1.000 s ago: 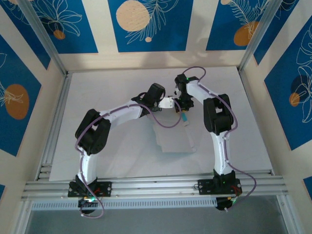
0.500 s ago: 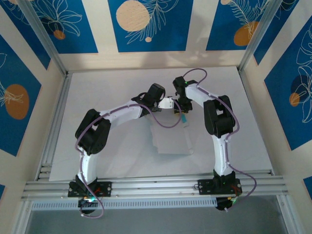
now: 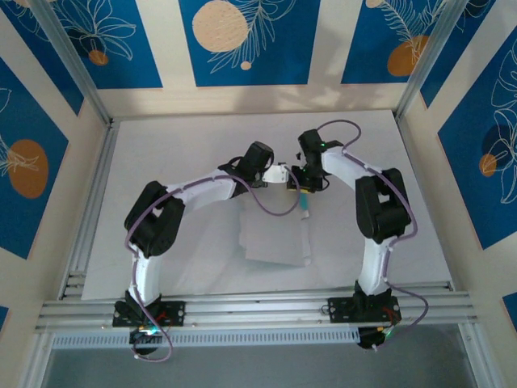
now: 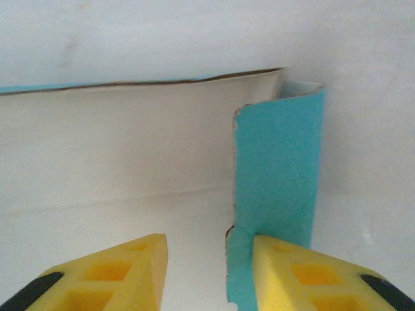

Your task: Fold the paper box

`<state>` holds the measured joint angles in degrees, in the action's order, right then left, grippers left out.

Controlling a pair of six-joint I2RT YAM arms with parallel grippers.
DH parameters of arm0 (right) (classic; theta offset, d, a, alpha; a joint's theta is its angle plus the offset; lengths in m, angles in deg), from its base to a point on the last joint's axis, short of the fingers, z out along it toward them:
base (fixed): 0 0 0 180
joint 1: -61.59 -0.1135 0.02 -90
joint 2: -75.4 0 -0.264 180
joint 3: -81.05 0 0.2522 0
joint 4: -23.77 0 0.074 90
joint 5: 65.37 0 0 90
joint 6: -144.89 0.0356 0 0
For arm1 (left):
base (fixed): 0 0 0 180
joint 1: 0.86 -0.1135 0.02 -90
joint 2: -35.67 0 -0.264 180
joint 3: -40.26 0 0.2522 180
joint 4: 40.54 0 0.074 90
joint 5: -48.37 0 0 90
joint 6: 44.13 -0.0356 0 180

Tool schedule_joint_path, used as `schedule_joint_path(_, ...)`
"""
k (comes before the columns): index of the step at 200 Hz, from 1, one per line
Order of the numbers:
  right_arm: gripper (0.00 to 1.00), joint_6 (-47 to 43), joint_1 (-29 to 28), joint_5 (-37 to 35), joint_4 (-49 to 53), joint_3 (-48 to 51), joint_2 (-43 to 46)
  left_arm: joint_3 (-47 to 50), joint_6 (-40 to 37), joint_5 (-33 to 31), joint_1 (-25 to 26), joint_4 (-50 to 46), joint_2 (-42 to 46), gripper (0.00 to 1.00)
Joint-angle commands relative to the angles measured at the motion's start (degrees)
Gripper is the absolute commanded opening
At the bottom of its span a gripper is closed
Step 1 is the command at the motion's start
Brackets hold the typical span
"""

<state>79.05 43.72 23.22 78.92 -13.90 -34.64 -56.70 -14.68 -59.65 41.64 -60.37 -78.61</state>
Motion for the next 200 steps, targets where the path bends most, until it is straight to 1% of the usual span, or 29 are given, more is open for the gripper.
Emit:
schedule_joint_path(1, 0.43, -3.28, 2.73, 6.09, -0.06, 1.48, 6.41, 2.36, -1.38, 1.01, 0.62, 4.54, 2.96, 0.0)
schedule_joint_path(14, 0.44, -4.0, 4.45, 8.09, -0.32, 2.78, 8.82, 3.79, -2.22, 0.64, 0.57, 6.97, 3.75, 0.0)
schedule_joint_path(40, 0.44, -2.62, 8.18, 8.76, -1.39, 4.94, 13.43, 7.22, -4.05, -1.08, 0.8, 13.8, 5.26, 0.0)
schedule_joint_path(65, 0.44, -0.49, 11.6, 8.55, -3.25, 7.22, 17.62, 12.01, -7.02, -3.47, 1.5, 25.91, 6.26, 0.0)
schedule_joint_path(93, 0.45, 0.71, 12.79, 8.56, -4.5, 8.97, 20.57, 15.46, -10.95, -7.51, 2.73, 40.13, 5.33, 0.0)
schedule_joint_path(109, 0.46, 1.85, 13.42, 9.23, -5.4, 9.78, 21.61, 16.71, -13.03, -9.13, 3.41, 47.98, 4.31, 0.0)
schedule_joint_path(138, 0.47, 4.53, 15.63, 12.58, -7.6, 11.26, 22.32, 18.5, -17.9, -12.05, 5.19, 62.46, 1.38, 0.0)
schedule_joint_path(162, 0.48, 7.19, 17.41, 14.64, -9.59, 13.45, 22.97, 18.82, -22.13, -14.09, 6.72, 72.1, -1.78, 0.0)
schedule_joint_path(178, 0.48, 9.68, 19.41, 16.41, -12.66, 15.97, 24.28, 19.26, -25.86, -14.87, 7.84, 79.19, -4.42, 0.0)
schedule_joint_path(200, 0.48, 13.55, 22.75, 19.45, -17.97, 19.85, 26.34, 18.96, -28.44, -16.47, 8.86, 85.45, -7.78, 0.0)
